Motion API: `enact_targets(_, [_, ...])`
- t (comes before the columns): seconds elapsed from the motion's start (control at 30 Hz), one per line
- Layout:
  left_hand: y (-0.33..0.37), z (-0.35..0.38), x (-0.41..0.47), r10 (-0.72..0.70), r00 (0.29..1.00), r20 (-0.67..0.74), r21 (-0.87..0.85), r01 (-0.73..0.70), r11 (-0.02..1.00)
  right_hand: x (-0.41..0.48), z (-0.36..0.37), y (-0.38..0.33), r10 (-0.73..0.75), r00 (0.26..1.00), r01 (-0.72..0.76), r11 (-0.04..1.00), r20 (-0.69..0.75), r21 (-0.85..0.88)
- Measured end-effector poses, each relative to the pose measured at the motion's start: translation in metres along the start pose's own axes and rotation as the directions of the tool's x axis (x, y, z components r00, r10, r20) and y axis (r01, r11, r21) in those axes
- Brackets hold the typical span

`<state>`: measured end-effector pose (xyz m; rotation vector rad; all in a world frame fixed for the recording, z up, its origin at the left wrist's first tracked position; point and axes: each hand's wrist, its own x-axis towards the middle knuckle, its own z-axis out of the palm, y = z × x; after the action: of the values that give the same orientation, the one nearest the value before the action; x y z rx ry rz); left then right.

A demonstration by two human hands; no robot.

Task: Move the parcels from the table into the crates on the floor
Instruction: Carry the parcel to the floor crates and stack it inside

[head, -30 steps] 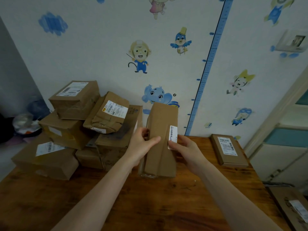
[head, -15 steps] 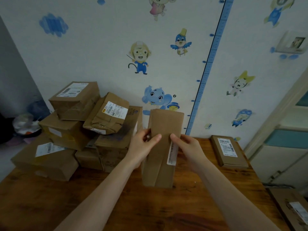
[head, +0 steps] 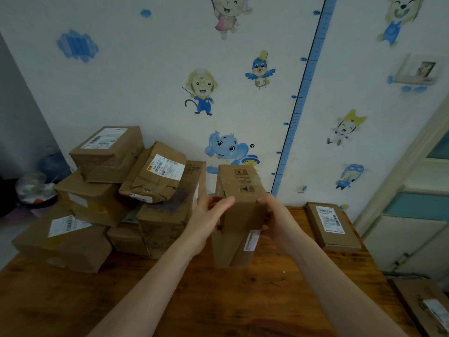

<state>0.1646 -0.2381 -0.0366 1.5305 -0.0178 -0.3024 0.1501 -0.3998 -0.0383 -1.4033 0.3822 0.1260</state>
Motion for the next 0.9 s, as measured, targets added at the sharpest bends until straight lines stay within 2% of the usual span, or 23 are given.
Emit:
enact_targets(0.23, [0.006,-0.005,-0.001,-0.011,0.999,0.051,-0.036,0.012,0.999,-0.003,-0.012,0.002,-0.080,0.996,0.080,0.997,0.040,-0.002])
enact_targets(0.3, [0.019,-0.009,-0.003,-0.036,0.998,0.055,-0.095,0.041,0.995,-0.005,-0.017,0.002,-0.100,0.993,0.097,0.994,0.062,0.050])
enact_targets(0.4, [0.028,-0.015,0.001,-0.036,0.992,0.120,-0.071,0.044,0.997,-0.005,-0.018,0.002,-0.112,0.992,0.104,0.987,0.062,0.122])
enact_targets(0.5, [0.028,-0.012,-0.002,0.015,0.994,0.110,-0.111,-0.003,0.994,-0.003,-0.016,0.004,-0.055,0.998,0.047,0.969,0.026,0.242])
enact_targets(0.63, [0.024,-0.002,-0.008,0.063,0.997,0.041,-0.190,-0.054,0.980,0.004,-0.014,0.007,0.104,0.991,-0.079,0.961,-0.082,0.265])
enact_targets(0.77, [0.017,-0.003,-0.010,0.074,0.995,0.073,-0.146,-0.063,0.987,0.006,-0.015,0.018,0.250,0.968,-0.229,0.923,-0.032,0.308])
enact_targets(0.9, [0.014,-0.012,-0.006,0.023,0.997,0.070,-0.085,-0.017,0.996,0.005,-0.015,0.018,0.214,0.975,-0.188,0.935,-0.055,0.302])
